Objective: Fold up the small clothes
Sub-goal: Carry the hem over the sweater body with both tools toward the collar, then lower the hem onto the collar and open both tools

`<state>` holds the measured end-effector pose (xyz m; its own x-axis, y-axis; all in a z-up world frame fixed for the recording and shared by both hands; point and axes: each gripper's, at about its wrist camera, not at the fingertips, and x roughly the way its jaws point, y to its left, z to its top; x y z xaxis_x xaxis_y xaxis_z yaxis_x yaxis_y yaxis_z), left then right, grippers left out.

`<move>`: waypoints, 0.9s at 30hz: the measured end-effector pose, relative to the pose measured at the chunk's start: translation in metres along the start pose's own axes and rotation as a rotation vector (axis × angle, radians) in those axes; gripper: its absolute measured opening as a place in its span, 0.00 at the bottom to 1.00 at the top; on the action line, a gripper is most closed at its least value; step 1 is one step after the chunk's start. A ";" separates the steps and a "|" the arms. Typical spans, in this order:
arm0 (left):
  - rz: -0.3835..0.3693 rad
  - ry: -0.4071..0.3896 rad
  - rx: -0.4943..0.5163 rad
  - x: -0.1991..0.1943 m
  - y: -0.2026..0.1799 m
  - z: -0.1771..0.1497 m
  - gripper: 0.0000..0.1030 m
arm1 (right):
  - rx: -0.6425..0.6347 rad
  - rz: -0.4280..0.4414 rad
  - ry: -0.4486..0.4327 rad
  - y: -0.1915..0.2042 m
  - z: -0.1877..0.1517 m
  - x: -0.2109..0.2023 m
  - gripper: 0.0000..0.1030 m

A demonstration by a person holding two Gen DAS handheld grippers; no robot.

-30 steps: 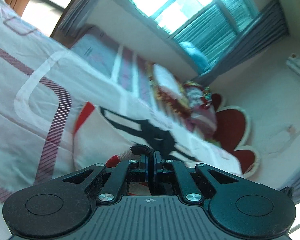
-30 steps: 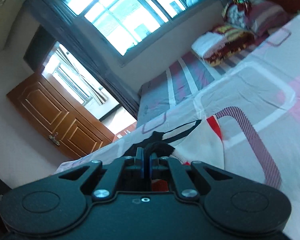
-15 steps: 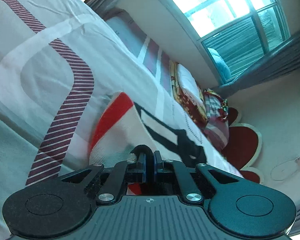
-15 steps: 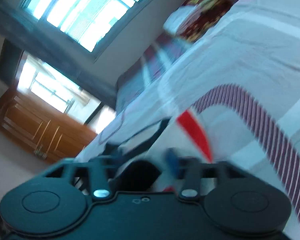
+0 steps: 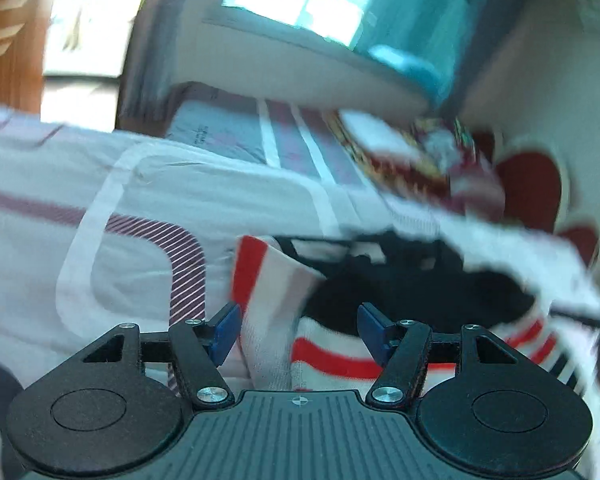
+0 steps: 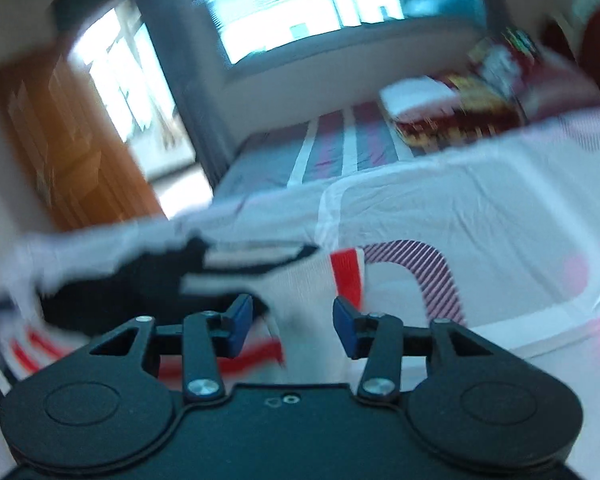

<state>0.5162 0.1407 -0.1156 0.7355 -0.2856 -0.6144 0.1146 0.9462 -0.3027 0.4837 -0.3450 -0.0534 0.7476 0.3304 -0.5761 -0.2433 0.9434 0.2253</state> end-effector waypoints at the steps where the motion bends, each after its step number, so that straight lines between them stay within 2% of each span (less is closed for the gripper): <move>1: 0.003 -0.004 0.036 0.003 -0.008 0.003 0.62 | -0.057 -0.012 0.014 0.006 -0.001 0.002 0.46; 4: 0.029 0.000 0.124 0.018 -0.028 0.015 0.62 | -0.132 -0.017 0.020 0.021 0.001 0.012 0.46; 8: 0.040 0.064 0.144 0.044 -0.037 0.020 0.62 | -0.133 -0.023 0.011 0.033 0.014 0.039 0.45; 10: 0.073 0.111 0.156 0.057 -0.040 0.016 0.50 | -0.130 -0.022 0.021 0.034 0.019 0.050 0.44; 11: 0.098 0.127 0.157 0.061 -0.039 0.012 0.46 | -0.131 -0.021 0.030 0.034 0.020 0.055 0.43; 13: 0.098 0.114 0.135 0.063 -0.038 0.010 0.45 | -0.152 -0.033 0.054 0.037 0.021 0.066 0.43; 16: 0.101 0.112 0.152 0.066 -0.042 0.009 0.28 | -0.176 -0.029 0.077 0.039 0.020 0.075 0.32; 17: 0.096 0.105 0.149 0.065 -0.042 0.010 0.15 | -0.201 -0.040 0.078 0.041 0.017 0.075 0.25; 18: 0.083 0.085 0.125 0.061 -0.040 0.011 0.07 | -0.224 -0.041 0.073 0.043 0.016 0.076 0.14; 19: 0.082 0.067 0.108 0.058 -0.039 0.012 0.04 | -0.243 -0.042 0.065 0.047 0.015 0.075 0.11; 20: 0.079 0.036 0.103 0.054 -0.039 0.012 0.04 | -0.266 -0.052 0.052 0.051 0.014 0.073 0.04; 24: 0.061 -0.106 0.108 0.032 -0.042 0.010 0.04 | -0.294 -0.072 -0.045 0.059 0.014 0.058 0.04; 27: 0.087 -0.176 0.082 0.026 -0.038 0.014 0.04 | -0.280 -0.077 -0.111 0.060 0.020 0.048 0.04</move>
<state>0.5399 0.0998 -0.1102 0.8493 -0.1781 -0.4970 0.0943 0.9774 -0.1891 0.5169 -0.2736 -0.0519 0.8295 0.2667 -0.4906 -0.3322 0.9419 -0.0496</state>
